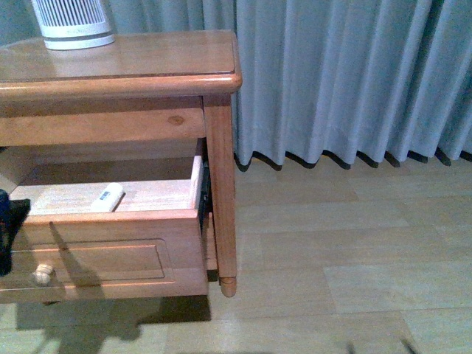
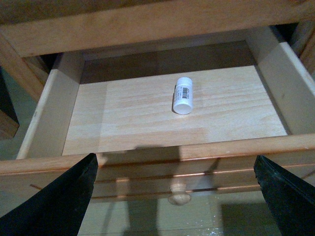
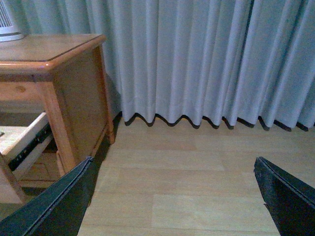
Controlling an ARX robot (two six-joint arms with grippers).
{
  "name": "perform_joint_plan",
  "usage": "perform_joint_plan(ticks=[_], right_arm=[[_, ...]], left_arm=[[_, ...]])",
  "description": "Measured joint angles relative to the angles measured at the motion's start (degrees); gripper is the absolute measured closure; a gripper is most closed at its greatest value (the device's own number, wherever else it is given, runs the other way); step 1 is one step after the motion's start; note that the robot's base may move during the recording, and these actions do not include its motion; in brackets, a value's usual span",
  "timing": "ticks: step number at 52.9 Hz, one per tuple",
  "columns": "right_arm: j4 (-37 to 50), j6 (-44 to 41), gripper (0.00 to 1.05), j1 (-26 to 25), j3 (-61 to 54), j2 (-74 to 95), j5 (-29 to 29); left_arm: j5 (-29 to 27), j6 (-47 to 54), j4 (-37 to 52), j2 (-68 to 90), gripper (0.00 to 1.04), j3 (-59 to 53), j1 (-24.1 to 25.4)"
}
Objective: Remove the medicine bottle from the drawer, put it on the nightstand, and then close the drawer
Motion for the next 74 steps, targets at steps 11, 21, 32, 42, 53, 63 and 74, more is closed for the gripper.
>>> perform_joint_plan(ticks=[11,21,32,42,53,63,74], right_arm=[[0.0,0.0,0.07,0.0,0.0,0.0,0.0],[0.0,0.0,0.07,0.0,0.0,0.0,-0.02],[0.0,0.0,0.07,0.0,0.0,0.0,-0.02],[0.0,0.0,0.07,0.0,0.0,0.0,0.0],[0.0,0.0,0.07,0.0,0.0,0.0,0.0],[0.0,0.0,0.07,0.0,0.0,0.0,0.0],[0.0,0.0,0.07,0.0,0.0,0.0,0.0]], left_arm=[[-0.07,-0.94,-15.78,-29.24,0.07,-3.67,-0.37],[-4.11,-5.84,-30.32,-50.23,0.07,-3.76,-4.5],[-5.75,-10.62,-35.82,-60.74,0.07,-5.25,-8.13],[-9.88,-8.92,-35.1,-63.56,0.21,-7.48,-8.92],[-0.48,-7.32,-34.32,-67.52,0.56,-12.15,-0.57],[0.57,-7.1,-33.35,-69.48,0.9,-14.99,2.23],[0.57,-7.02,-32.83,-71.28,1.01,-17.29,2.27]])
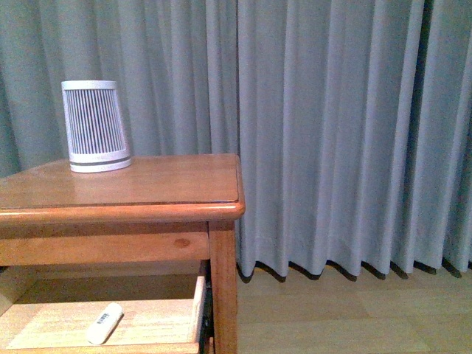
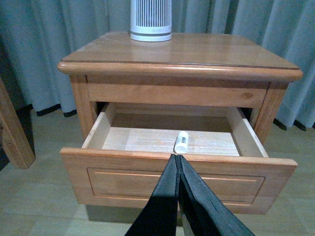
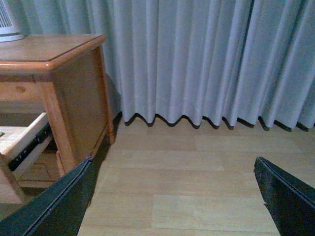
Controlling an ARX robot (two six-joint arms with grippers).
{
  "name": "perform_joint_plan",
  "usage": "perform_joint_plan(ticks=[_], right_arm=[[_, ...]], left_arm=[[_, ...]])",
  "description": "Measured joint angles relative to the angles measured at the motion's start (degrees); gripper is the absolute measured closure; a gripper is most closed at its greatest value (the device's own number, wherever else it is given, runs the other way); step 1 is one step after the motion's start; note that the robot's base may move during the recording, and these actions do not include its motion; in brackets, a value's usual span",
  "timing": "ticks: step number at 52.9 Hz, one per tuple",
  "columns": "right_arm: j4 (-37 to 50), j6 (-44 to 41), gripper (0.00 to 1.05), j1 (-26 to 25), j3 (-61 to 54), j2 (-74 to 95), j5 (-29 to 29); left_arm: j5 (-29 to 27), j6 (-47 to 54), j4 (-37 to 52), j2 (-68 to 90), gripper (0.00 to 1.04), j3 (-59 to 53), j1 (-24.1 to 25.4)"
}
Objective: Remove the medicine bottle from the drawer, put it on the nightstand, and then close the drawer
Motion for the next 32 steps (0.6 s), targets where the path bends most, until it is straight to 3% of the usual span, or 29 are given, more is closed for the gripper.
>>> perform_joint_plan(ticks=[32], right_arm=[[0.0,0.0,0.07,0.0,0.0,0.0,0.0]], left_arm=[[0.02,0.02,0.72,-4.09,1.01,-4.55,0.02]])
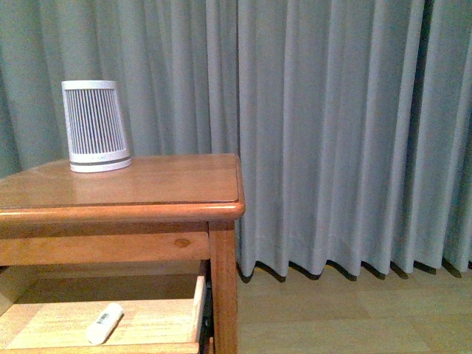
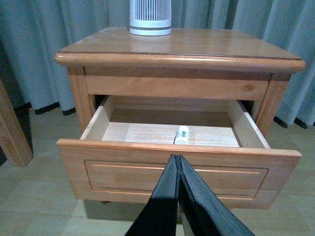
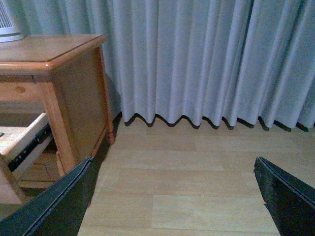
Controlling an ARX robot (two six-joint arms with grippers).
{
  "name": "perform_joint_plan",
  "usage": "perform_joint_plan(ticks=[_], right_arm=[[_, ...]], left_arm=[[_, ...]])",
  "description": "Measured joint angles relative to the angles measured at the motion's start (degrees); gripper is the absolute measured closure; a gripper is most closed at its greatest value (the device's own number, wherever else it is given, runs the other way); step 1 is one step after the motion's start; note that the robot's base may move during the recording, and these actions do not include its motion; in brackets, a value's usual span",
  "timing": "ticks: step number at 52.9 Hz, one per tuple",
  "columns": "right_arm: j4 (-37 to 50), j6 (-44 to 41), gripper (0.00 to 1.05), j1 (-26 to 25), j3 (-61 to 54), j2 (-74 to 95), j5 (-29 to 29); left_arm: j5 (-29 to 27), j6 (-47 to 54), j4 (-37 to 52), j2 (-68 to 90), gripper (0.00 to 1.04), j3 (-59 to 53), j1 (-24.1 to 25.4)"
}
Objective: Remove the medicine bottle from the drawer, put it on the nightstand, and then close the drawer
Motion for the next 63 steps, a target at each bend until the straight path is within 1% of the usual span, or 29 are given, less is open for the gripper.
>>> perform_joint_plan(ticks=[3,10,12,15,16,20,24,28,54,55,58,61,63], right_arm=[[0.0,0.0,0.07,0.0,0.0,0.0,0.0],[0.0,0.0,0.07,0.0,0.0,0.0,0.2],[0.0,0.0,0.07,0.02,0.0,0.0,0.22],[0.0,0.0,0.07,0.02,0.0,0.0,0.17],[0.0,0.0,0.07,0.02,0.0,0.0,0.17],[0.0,0.0,0.07,0.02,0.0,0.02,0.17],[-0.02,0.0,0.07,0.0,0.0,0.0,0.13],[0.0,0.0,0.07,0.02,0.0,-0.02,-0.02],[0.02,-0.02,0.07,0.0,-0.02,0.02,-0.26],[0.42,-0.15,0.07,0.33,-0.04,0.17,1.33],[5.44,-0.17,0.07,4.44,-0.02,2.84,13.97],[10.64,0.39,0.07,6.78,0.2,9.99,25.66],[13.29,0.92,0.07,6.8,1.03,14.73,27.26]], left_arm=[[0.0,0.07,0.0,-0.02,0.93,0.0,0.0],[0.17,0.07,0.0,-0.02,0.68,0.0,0.02],[0.2,0.09,0.0,-0.02,0.59,0.0,0.02],[0.17,0.09,0.0,-0.04,0.43,0.0,0.02],[0.17,0.09,0.0,-0.04,0.4,0.0,0.02],[0.17,0.09,0.0,-0.04,0.18,0.0,0.02],[0.17,0.15,0.0,-0.09,0.06,0.0,0.02],[0.09,0.22,0.0,-0.2,0.07,0.0,0.02],[-0.04,0.28,0.04,-0.31,0.07,-0.02,0.04],[-0.07,0.26,0.04,-0.31,0.07,-0.02,0.04],[-0.09,0.26,0.04,-0.31,0.07,-0.02,0.04],[0.02,0.28,0.04,-0.31,0.07,-0.02,0.04],[-0.04,0.26,0.04,-0.31,0.07,-0.02,0.04]])
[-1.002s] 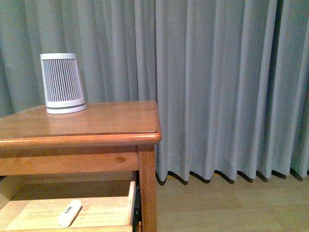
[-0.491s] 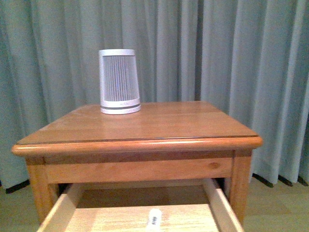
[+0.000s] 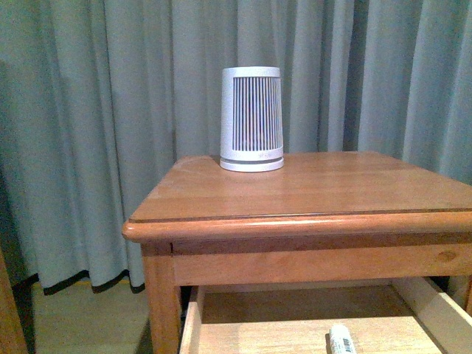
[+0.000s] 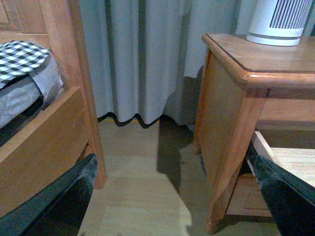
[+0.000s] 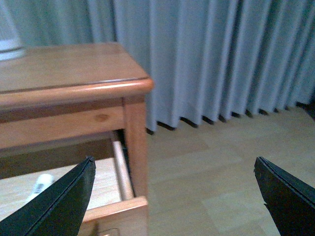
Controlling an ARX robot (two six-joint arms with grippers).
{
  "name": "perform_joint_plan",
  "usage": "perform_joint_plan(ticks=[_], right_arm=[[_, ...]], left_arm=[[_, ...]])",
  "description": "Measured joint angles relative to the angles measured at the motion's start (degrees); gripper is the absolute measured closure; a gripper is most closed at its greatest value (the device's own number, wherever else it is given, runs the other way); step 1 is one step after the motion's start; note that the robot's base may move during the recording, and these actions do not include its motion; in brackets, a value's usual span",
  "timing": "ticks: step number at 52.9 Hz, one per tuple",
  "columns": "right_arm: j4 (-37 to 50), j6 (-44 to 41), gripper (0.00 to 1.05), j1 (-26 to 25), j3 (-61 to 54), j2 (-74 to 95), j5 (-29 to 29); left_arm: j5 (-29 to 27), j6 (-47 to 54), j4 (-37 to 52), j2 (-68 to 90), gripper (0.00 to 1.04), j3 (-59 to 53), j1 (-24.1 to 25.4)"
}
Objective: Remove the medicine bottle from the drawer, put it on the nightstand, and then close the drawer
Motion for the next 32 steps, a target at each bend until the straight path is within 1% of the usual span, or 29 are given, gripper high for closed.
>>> perform_joint_plan(ticks=[2,4,10,15,17,23,32], right_arm=[[1.77,0.61,0.07,-0.07,1.16,3.8,-0.09],[4.04,2.19,0.07,-0.42,4.85,11.76,-1.29],[4.04,7.76,0.07,-1.44,15.21,29.77,-6.49],[-3.26,14.38,0.07,-1.4,26.21,47.8,-13.38],[-5.16,15.52,0.07,-1.05,28.83,52.26,-14.73],[-6.67,16.41,0.07,0.31,34.51,62.31,-15.1],[-7.76,16.96,0.07,2.64,41.13,72.19,-15.23]], left_arm=[[0.0,0.02,0.0,0.0,0.07,0.0,0.0],[0.13,0.02,0.0,0.0,0.07,0.0,0.0],[0.13,0.02,0.0,0.0,0.07,0.0,0.0],[0.13,0.02,0.0,0.0,0.07,0.0,0.0],[0.13,0.02,0.0,0.0,0.07,0.0,0.0],[0.13,0.0,0.0,0.0,0.07,0.0,0.0],[0.13,0.0,0.0,0.0,0.07,0.0,0.0]])
